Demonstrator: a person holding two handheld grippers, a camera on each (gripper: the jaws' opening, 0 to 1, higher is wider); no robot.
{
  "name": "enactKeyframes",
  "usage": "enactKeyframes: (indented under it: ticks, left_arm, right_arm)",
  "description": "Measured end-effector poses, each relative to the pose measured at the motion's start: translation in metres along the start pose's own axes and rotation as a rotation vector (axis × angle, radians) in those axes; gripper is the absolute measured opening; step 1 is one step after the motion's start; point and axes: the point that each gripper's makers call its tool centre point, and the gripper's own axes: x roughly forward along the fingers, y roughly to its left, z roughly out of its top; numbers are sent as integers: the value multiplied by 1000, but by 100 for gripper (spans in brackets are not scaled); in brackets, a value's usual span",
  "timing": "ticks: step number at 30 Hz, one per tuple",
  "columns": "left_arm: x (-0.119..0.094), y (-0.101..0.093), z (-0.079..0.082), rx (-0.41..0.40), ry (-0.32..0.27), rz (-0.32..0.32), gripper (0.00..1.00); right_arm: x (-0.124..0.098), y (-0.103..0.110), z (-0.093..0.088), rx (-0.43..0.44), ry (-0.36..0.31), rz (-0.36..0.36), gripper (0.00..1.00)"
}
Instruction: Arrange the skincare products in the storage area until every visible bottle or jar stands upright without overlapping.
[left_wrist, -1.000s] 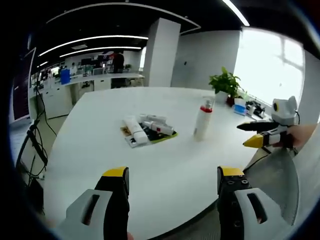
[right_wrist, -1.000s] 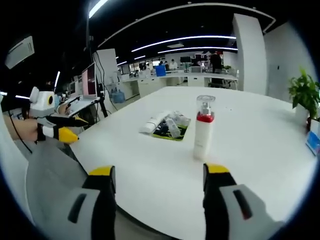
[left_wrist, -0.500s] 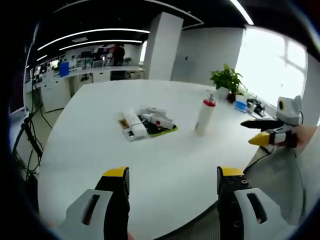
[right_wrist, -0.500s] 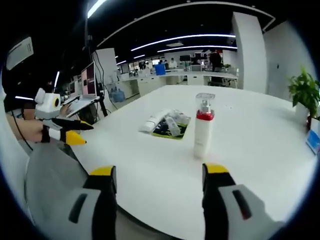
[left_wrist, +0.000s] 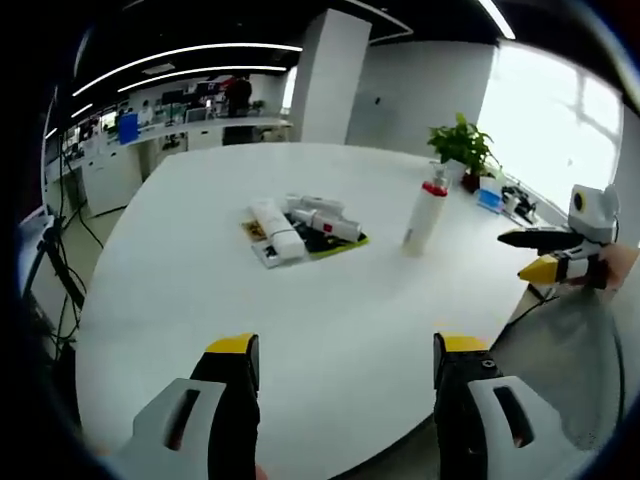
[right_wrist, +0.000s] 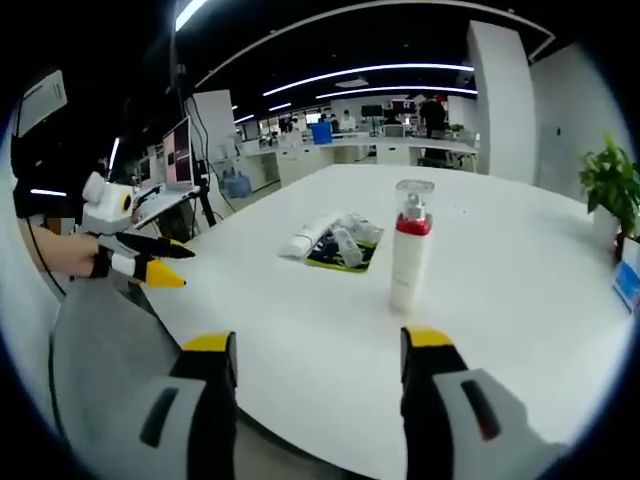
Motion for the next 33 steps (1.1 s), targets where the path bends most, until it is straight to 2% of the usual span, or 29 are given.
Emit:
enactKeyframes:
  ticks: [7, 19, 28, 33]
  left_arm:
    - [12, 10, 9, -5, -1, 3, 69]
    - [47, 21, 38, 7, 6, -5, 69]
    - [74, 39, 64, -36, 32, 69, 71]
    - [84, 43, 80, -24, 31, 87, 72]
  right_arm:
    - [0, -2, -1, 3, 6, -8, 66]
    - [1, -1, -1, -6, 6, -7, 65]
    - [1, -4, -1, 10, 1, -10, 65]
    - [2, -4, -3, 5, 9, -12, 64]
